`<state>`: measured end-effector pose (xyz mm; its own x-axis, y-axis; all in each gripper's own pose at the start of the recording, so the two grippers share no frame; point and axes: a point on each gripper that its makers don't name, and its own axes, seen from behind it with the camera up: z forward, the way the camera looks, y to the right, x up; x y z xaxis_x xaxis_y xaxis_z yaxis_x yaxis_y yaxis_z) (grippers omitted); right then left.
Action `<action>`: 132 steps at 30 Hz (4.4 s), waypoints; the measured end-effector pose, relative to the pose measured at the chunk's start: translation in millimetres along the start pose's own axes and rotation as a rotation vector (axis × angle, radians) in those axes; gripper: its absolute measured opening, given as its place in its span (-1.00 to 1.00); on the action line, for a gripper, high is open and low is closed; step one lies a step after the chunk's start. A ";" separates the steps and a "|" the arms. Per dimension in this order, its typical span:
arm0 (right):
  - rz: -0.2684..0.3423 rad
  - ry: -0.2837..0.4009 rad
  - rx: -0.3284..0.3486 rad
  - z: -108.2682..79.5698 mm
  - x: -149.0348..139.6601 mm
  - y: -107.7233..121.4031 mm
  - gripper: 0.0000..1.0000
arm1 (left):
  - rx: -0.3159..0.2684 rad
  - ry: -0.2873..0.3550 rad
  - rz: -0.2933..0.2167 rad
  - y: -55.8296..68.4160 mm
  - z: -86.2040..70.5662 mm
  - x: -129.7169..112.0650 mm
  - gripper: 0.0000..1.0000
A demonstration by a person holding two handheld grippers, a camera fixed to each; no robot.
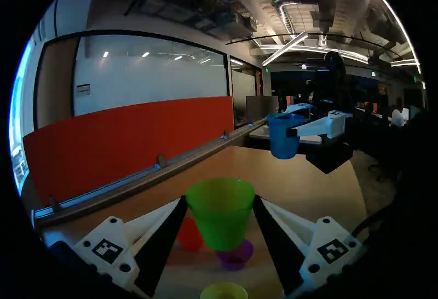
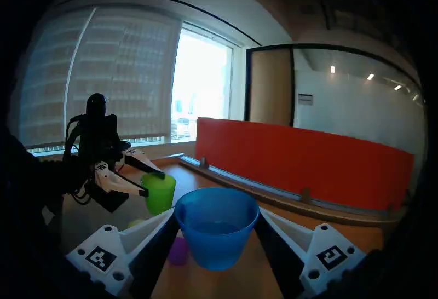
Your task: Pour water
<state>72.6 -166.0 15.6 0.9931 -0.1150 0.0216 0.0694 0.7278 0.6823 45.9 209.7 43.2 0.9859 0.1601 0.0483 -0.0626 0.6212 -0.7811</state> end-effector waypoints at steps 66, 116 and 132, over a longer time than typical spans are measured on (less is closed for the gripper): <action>-0.331 0.053 0.147 71.9 60.8 -64.1 0.82 | -0.041 0.067 -0.064 43.5 -42.4 -33.7 0.73; -0.781 0.081 0.133 108.1 89.3 -80.6 0.80 | -0.083 0.092 -0.017 59.8 -42.1 -32.4 0.74; -0.873 0.068 0.130 111.0 87.9 -79.8 0.80 | -0.092 0.106 -0.025 61.3 -38.5 -29.3 0.74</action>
<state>143.9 -309.3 44.2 0.5947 -0.5500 -0.5864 0.7982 0.3164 0.5126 19.2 213.5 -30.1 0.9982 0.0602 0.0066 -0.0277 0.5502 -0.8346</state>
